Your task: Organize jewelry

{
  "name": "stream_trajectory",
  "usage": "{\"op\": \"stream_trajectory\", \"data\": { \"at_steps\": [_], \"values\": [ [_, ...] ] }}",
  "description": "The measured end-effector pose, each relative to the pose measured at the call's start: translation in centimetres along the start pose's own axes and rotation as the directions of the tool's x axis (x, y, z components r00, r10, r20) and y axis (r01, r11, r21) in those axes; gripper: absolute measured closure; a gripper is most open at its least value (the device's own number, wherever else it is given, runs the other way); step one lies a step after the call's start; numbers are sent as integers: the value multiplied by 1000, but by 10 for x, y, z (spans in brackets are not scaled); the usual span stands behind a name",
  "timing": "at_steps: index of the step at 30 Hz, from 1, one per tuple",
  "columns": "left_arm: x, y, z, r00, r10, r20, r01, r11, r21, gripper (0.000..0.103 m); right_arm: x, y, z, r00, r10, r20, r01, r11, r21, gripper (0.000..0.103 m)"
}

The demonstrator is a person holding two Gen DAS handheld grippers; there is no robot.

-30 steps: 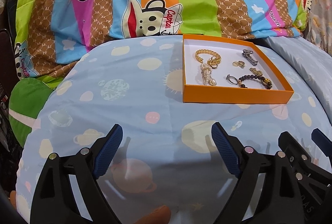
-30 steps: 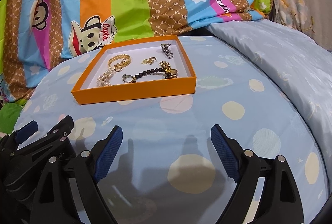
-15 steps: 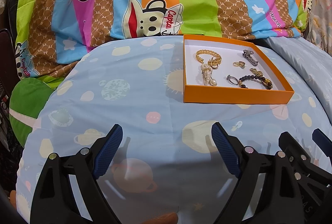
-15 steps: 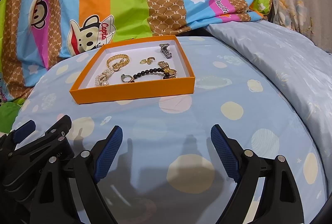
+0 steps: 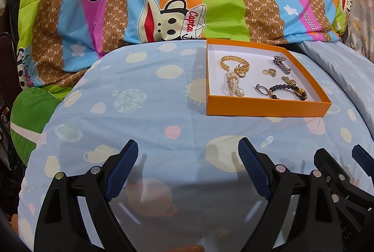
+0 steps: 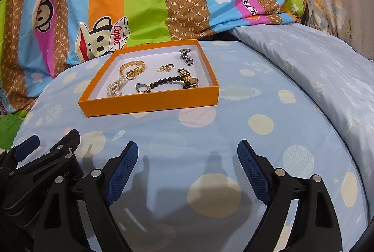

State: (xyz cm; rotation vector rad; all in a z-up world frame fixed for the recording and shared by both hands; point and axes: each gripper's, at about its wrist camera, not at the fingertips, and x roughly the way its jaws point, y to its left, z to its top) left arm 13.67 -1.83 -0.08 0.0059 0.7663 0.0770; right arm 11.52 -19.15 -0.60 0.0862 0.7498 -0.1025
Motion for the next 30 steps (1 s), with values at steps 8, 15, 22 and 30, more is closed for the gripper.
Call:
{"op": "stream_trajectory", "data": {
  "at_steps": [8, 15, 22, 30],
  "values": [
    [-1, -1, -1, 1000, 6, 7, -6, 1000, 1, 18, 0, 0, 0, 1000, -1, 0, 1, 1000, 0, 17],
    [-2, -2, -1, 1000, 4, 9, -4, 1000, 2, 18, 1, -2, 0, 1000, -2, 1, 2, 1000, 1, 17],
    [-2, -1, -1, 1000, 2, 7, -2, 1000, 2, 18, 1, -2, 0, 1000, -1, 1, 1, 1000, 0, 17],
    [-2, -1, -1, 1000, 1, 7, -1, 1000, 1, 18, 1, -2, 0, 1000, -1, 1, 1, 1000, 0, 17]
  ]
}}
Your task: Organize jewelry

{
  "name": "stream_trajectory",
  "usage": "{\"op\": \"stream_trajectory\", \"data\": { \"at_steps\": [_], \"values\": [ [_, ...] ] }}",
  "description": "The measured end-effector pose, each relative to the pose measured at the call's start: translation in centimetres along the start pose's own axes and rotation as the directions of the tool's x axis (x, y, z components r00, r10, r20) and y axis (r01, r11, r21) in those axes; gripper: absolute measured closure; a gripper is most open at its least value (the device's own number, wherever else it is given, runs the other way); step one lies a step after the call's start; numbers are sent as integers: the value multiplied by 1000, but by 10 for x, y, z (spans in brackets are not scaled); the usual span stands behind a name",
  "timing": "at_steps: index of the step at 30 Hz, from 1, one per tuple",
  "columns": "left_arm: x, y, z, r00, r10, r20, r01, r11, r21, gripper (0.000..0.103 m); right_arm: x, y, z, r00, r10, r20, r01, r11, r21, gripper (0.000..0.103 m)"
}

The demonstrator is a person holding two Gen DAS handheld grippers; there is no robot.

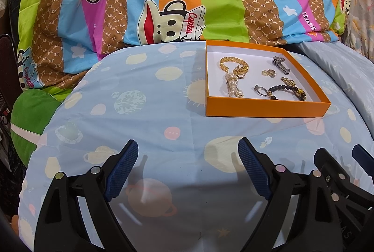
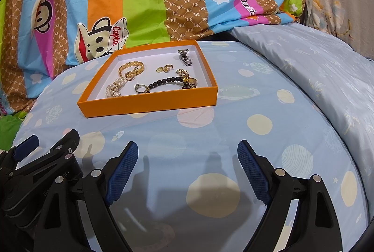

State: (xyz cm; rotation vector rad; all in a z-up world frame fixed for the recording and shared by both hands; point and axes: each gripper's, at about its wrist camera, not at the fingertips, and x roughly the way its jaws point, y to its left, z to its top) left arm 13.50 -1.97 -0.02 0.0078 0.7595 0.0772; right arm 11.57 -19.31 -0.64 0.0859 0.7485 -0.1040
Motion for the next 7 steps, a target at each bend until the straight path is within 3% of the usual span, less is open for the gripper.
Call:
{"op": "stream_trajectory", "data": {
  "at_steps": [7],
  "values": [
    [-1, 0, 0, 1000, -3, 0, 3, 1000, -1, 18, 0, -5, 1, 1000, -2, 2, 2, 1000, 1, 17]
  ]
}}
